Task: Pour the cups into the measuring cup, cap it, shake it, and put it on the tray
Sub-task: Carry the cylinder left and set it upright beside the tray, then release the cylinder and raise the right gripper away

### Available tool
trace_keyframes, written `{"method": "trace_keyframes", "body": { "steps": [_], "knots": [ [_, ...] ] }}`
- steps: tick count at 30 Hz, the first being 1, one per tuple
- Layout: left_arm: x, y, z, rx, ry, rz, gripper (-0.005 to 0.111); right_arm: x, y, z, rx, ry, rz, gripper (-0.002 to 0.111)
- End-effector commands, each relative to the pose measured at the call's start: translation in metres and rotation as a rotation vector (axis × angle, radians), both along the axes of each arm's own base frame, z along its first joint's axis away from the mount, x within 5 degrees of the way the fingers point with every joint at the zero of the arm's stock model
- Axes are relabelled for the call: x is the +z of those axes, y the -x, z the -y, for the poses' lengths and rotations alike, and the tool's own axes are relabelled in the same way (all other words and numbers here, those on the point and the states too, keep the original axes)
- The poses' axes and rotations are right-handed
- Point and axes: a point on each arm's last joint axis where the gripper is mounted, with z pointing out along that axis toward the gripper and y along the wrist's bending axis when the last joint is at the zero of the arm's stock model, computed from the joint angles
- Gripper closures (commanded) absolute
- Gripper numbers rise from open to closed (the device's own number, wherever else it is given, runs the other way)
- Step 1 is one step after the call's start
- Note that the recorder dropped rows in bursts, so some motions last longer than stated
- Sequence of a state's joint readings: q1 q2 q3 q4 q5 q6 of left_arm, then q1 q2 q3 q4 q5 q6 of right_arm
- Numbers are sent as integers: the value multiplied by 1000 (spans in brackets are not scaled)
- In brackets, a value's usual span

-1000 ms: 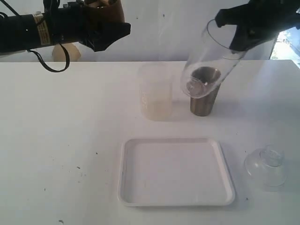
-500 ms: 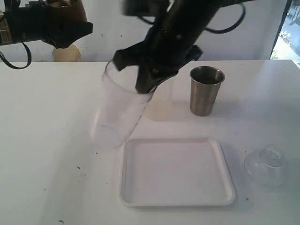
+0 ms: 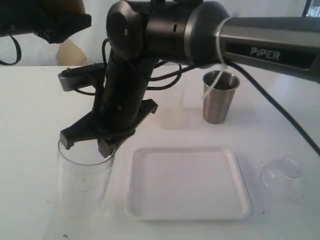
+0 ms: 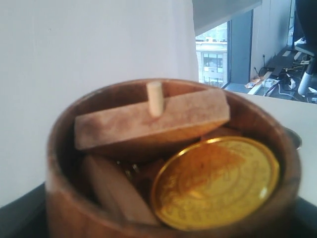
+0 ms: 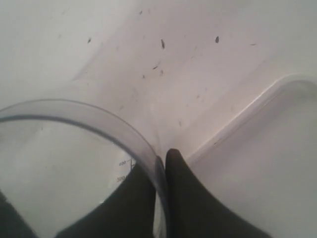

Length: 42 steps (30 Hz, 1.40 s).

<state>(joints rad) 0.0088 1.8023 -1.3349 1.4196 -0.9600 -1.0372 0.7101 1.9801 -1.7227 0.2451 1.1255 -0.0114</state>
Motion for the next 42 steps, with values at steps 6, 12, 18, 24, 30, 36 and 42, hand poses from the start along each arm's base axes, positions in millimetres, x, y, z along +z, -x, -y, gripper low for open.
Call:
{"method": "trace_keyframes", "body": {
  "steps": [6, 12, 18, 24, 30, 36, 42],
  "knots": [
    [10, 5, 0, -11, 21, 2, 107, 0, -21, 4, -87, 35, 205, 108],
    [10, 5, 0, -9, 20, 2, 107, -14, -17, 0, -61, 94, 150, 108],
    [10, 5, 0, -10, 29, -9, 107, -11, -14, -6, -44, 80, 167, 108],
    [7, 6, 0, -19, 1, -11, 107, -10, -15, -5, -39, 97, 179, 103],
    [7, 6, 0, -19, 1, -11, 107, 8, -18, -8, -36, 68, 207, 61],
    [7, 5, 0, -15, 0, -11, 107, 40, -20, -5, -30, 84, 229, 49],
    [10, 8, -4, 6, -77, 5, 107, 120, -9, 22, -70, 81, 464, 68]
  ]
}}
